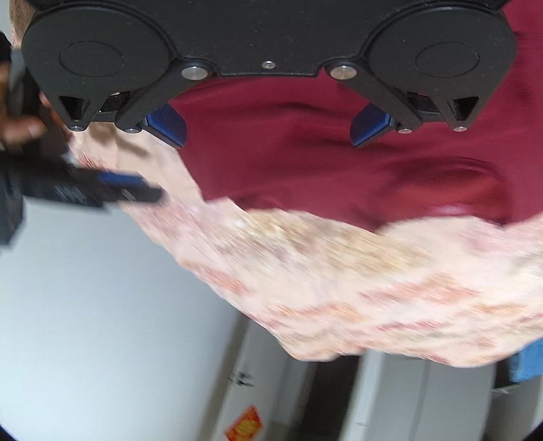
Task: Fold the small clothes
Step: 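Fold the held side edge over toward the sweater's center with the right gripper, release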
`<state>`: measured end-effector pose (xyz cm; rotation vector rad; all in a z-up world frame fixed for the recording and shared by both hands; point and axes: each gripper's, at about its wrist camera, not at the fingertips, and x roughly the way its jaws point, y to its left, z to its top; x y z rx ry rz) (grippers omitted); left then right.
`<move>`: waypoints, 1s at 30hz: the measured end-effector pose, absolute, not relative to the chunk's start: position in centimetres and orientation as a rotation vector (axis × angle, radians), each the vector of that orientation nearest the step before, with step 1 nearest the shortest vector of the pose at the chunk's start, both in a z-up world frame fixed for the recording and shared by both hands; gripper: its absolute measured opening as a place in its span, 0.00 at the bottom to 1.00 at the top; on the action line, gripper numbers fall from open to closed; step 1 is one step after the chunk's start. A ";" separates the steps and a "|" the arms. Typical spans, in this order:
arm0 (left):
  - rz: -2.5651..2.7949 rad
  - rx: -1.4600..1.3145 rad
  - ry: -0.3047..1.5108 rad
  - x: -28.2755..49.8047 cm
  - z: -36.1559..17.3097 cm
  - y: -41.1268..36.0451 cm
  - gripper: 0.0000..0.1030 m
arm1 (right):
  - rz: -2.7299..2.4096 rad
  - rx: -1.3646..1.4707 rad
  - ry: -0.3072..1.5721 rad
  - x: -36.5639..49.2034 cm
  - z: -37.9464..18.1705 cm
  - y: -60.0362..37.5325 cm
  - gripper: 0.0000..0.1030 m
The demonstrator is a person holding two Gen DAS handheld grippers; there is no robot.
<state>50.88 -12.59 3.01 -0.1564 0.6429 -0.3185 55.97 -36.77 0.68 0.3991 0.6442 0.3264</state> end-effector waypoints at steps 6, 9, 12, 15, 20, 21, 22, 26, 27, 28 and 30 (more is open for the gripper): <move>-0.156 -0.115 0.610 46.9 6.3 -6.2 0.99 | 0.352 0.336 0.617 50.6 2.7 -33.6 1.00; -0.091 -0.132 0.618 44.3 6.7 -2.4 0.99 | 0.370 0.315 0.606 48.5 3.6 -31.0 1.00; -0.019 -0.158 0.640 41.4 5.9 2.1 0.99 | 0.415 0.305 0.599 46.6 4.1 -27.9 1.00; 0.068 -0.180 0.670 38.9 5.0 7.0 0.99 | 0.471 0.321 0.619 45.0 3.9 -24.5 1.00; 0.234 -0.219 0.660 34.7 3.7 16.1 0.99 | 0.544 0.340 0.674 42.2 2.4 -18.8 1.00; 0.268 -0.234 0.660 33.9 3.4 18.0 0.99 | 0.552 0.337 0.678 41.6 2.0 -17.8 1.00; 0.302 -0.251 0.659 33.1 2.9 19.7 0.99 | 0.558 0.332 0.677 41.0 1.7 -16.9 1.00; 0.427 -0.304 0.643 29.9 1.1 26.1 0.99 | 0.567 0.309 0.682 38.5 0.0 -13.8 1.00; 0.457 -0.314 0.637 29.2 0.6 27.4 0.99 | 0.565 0.305 0.679 37.9 -0.4 -13.2 1.00; 0.484 -0.328 0.627 28.6 0.1 28.8 0.99 | 0.562 0.296 0.672 37.2 -0.8 -12.7 1.00; 0.518 -0.362 0.605 27.6 -0.6 31.5 0.99 | 0.552 0.267 0.653 36.0 -1.5 -11.7 1.00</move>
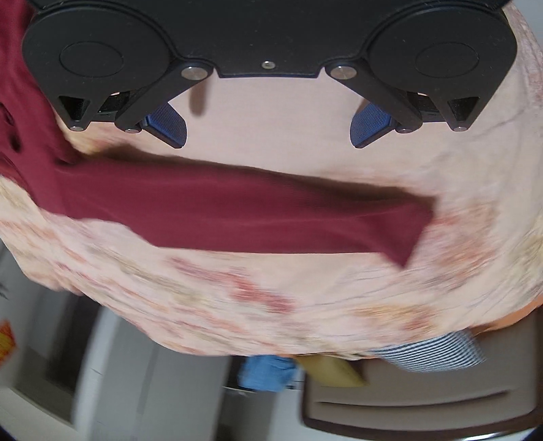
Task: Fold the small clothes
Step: 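Fold the held side edge over toward the sweater's center with the right gripper, release, then grasp the other sleeve cuff with the left gripper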
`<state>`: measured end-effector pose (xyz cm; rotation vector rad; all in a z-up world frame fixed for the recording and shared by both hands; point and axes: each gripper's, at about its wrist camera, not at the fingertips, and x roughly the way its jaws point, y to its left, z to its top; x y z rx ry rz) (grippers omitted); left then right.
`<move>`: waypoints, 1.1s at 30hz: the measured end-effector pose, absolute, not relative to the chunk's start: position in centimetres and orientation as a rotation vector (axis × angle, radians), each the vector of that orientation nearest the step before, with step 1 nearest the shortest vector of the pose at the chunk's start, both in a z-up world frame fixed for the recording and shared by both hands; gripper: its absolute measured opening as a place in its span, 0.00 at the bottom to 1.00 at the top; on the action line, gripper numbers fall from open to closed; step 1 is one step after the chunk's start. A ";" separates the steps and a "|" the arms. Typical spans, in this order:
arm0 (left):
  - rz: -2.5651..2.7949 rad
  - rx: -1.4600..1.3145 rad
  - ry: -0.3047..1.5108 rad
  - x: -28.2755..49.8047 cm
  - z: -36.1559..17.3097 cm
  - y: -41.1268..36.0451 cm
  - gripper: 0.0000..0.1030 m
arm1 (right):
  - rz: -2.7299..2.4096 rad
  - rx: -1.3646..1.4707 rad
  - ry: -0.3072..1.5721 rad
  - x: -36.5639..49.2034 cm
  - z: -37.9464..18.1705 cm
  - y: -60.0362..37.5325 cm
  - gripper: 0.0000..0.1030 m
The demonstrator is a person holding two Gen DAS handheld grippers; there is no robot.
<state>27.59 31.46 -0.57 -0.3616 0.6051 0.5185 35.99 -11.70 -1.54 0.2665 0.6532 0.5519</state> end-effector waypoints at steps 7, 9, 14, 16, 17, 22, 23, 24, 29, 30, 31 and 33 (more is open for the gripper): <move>0.628 -0.430 0.491 26.8 -0.8 37.1 0.99 | 0.500 0.101 0.605 33.4 -3.5 -9.0 1.00; 0.646 -0.463 0.475 27.0 -0.7 37.8 0.90 | 0.490 0.066 0.598 32.9 -3.7 -8.4 1.00; 0.716 -0.590 0.425 28.2 -0.9 39.3 0.63 | 0.483 0.044 0.595 33.0 -4.2 -8.2 1.00; 0.747 -0.666 0.385 28.0 -1.0 40.0 0.54 | 0.485 0.045 0.592 33.1 -4.3 -8.4 1.00; 0.759 -0.705 0.367 27.8 -1.2 40.4 0.49 | 0.486 0.044 0.591 33.0 -4.3 -8.4 1.00; 0.809 -0.840 0.309 26.9 -1.7 41.2 0.29 | 0.490 0.044 0.584 33.2 -4.4 -8.4 1.00; 0.819 -0.846 0.311 26.8 -1.7 41.1 0.22 | 0.490 0.044 0.582 33.2 -4.5 -8.5 1.00; 0.825 -0.855 0.310 26.7 -1.8 41.1 0.15 | 0.491 0.044 0.580 33.2 -4.5 -8.5 1.00; 0.854 -0.823 0.275 26.0 -1.1 40.2 0.04 | 0.494 0.044 0.574 33.3 -4.6 -8.6 1.00; 0.856 -0.814 0.262 25.8 -0.9 40.1 0.04 | 0.495 0.044 0.573 33.2 -4.6 -8.6 1.00; 0.854 -0.808 0.252 25.6 -0.7 39.9 0.04 | 0.495 0.044 0.573 33.2 -4.6 -8.6 1.00; 0.829 -0.794 0.276 25.7 -0.5 39.8 0.11 | 0.496 0.044 0.572 33.2 -4.6 -8.6 1.00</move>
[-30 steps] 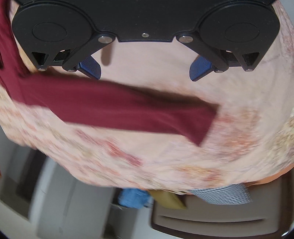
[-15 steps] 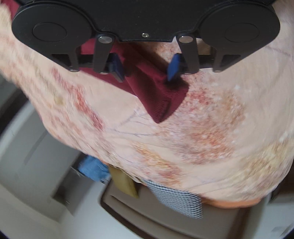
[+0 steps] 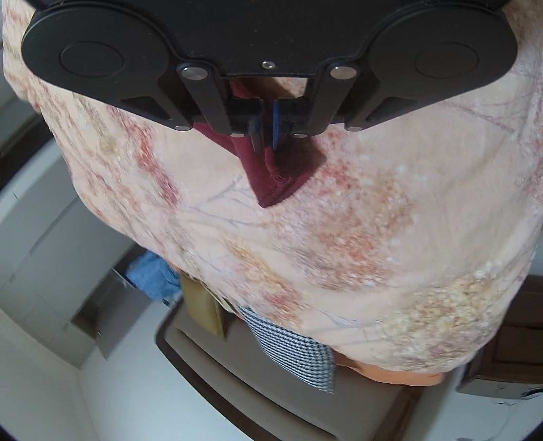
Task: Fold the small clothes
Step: 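Grasp the other sleeve cuff with the left gripper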
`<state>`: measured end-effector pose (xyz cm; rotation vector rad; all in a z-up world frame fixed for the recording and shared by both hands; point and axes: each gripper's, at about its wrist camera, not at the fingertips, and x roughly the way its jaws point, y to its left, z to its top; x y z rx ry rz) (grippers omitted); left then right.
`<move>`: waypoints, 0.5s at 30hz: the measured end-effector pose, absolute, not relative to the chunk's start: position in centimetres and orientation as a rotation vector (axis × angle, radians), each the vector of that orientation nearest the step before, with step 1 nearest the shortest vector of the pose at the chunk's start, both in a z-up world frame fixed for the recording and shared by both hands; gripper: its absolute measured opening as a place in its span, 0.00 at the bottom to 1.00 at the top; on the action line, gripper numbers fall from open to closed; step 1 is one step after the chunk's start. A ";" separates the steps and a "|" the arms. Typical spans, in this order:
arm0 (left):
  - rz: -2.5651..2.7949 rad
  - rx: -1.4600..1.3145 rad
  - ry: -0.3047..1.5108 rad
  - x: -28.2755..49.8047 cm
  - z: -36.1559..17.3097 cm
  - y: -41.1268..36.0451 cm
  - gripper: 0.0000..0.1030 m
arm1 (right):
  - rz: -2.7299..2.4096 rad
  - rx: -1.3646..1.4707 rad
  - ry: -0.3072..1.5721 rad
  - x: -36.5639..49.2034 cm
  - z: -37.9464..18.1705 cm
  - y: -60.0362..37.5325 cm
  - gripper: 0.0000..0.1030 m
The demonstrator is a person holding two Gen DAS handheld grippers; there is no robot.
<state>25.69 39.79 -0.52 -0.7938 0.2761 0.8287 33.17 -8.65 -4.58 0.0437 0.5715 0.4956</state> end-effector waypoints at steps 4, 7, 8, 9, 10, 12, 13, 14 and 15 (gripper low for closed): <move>0.808 -0.836 0.293 25.4 -1.3 40.0 0.30 | 0.496 0.043 0.568 33.1 -4.6 -8.7 1.00; 0.775 -0.876 0.287 25.6 -1.9 40.1 0.48 | 0.496 0.041 0.567 33.1 -4.6 -8.8 1.00; 0.776 -0.867 0.289 25.9 -2.0 40.1 0.46 | 0.497 0.042 0.567 33.1 -4.6 -8.8 1.00; 0.775 -0.859 0.289 26.1 -2.0 40.1 0.35 | 0.497 0.043 0.566 33.1 -4.6 -8.8 1.00; 0.775 -0.856 0.289 26.3 -2.0 40.1 0.24 | 0.497 0.044 0.565 33.1 -4.6 -8.8 1.00; 0.809 -0.856 0.284 26.4 -1.9 40.0 0.03 | 0.498 0.047 0.564 33.1 -4.6 -8.9 1.00; 0.818 -0.862 0.260 26.1 -1.8 39.9 0.03 | 0.499 0.048 0.564 33.1 -4.6 -8.9 1.00; 0.820 -0.859 0.236 25.9 -1.6 39.7 0.03 | 0.499 0.049 0.563 33.1 -4.6 -8.9 1.00; 0.819 -0.844 0.214 25.8 -1.3 39.4 0.03 | 0.499 0.050 0.562 33.0 -4.6 -9.0 1.00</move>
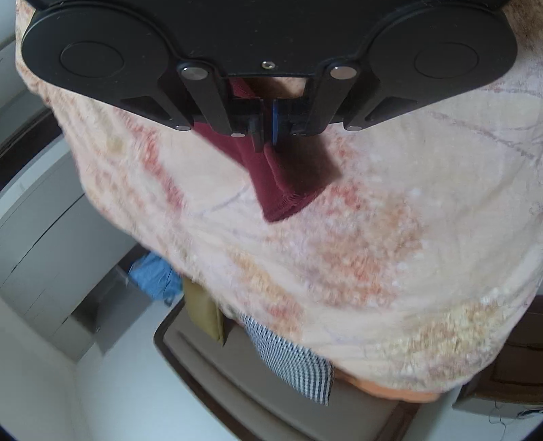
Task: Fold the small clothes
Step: 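Grasp the other sleeve cuff with the left gripper, then lift the sleeve and lay it across the sweater body with the left gripper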
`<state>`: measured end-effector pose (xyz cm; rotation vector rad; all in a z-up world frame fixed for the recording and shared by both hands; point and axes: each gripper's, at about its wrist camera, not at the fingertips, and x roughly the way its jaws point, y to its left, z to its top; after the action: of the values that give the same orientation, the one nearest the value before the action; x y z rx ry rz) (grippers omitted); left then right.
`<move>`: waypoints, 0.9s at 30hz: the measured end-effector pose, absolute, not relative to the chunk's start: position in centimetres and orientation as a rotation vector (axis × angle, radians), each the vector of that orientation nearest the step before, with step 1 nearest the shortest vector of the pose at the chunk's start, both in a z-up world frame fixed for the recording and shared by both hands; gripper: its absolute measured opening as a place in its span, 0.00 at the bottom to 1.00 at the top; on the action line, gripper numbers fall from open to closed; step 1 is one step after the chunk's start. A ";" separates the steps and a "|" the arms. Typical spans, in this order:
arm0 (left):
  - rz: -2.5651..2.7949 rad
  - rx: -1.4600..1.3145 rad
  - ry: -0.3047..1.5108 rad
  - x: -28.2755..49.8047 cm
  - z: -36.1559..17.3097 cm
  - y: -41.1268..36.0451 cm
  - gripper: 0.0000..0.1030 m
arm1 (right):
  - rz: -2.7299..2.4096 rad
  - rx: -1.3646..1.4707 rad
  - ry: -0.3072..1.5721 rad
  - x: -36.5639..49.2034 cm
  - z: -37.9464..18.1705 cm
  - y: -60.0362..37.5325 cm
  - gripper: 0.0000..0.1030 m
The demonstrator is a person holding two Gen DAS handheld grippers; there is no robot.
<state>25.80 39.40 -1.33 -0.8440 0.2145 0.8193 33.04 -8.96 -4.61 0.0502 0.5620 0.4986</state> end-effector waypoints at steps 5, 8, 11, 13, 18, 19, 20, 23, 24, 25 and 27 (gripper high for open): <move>0.801 -0.733 0.148 25.9 0.7 38.0 0.03 | 0.504 0.059 0.559 33.0 -4.6 -9.2 1.00; 0.759 -0.656 0.130 26.8 2.8 36.7 0.03 | 0.508 0.070 0.557 33.0 -4.6 -9.4 1.00; 0.674 -0.524 0.123 28.7 5.7 34.3 0.03 | 0.515 0.087 0.558 33.1 -4.5 -9.6 1.00; 0.600 -0.433 0.118 30.2 7.7 31.8 0.03 | 0.526 0.110 0.558 33.2 -4.1 -10.0 1.00; 0.396 -0.216 0.093 34.3 11.9 23.4 0.03 | 0.510 0.172 0.524 33.1 -2.8 -12.1 1.00; 0.355 -0.186 0.090 35.1 12.5 21.5 0.03 | 0.509 0.178 0.513 33.0 -2.5 -12.7 1.00; 0.314 -0.163 0.089 35.9 12.8 19.6 0.03 | 0.505 0.180 0.505 32.9 -2.2 -13.2 1.00; 0.195 -0.110 0.102 38.2 13.1 13.8 0.03 | 0.488 0.179 0.481 32.5 -1.5 -14.8 1.00; 0.159 -0.102 0.108 39.0 12.9 11.9 0.03 | 0.483 0.175 0.474 32.3 -1.3 -15.3 1.00; 0.125 -0.099 0.118 39.8 12.6 10.1 0.03 | 0.477 0.170 0.468 32.2 -1.2 -15.9 1.00; 0.068 -0.097 0.143 41.1 11.2 6.7 0.03 | 0.460 0.162 0.460 31.8 -1.0 -17.0 1.00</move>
<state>41.09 6.70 11.23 -0.0971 0.1429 0.0676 31.79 -17.00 -1.03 0.1618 0.4601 0.4599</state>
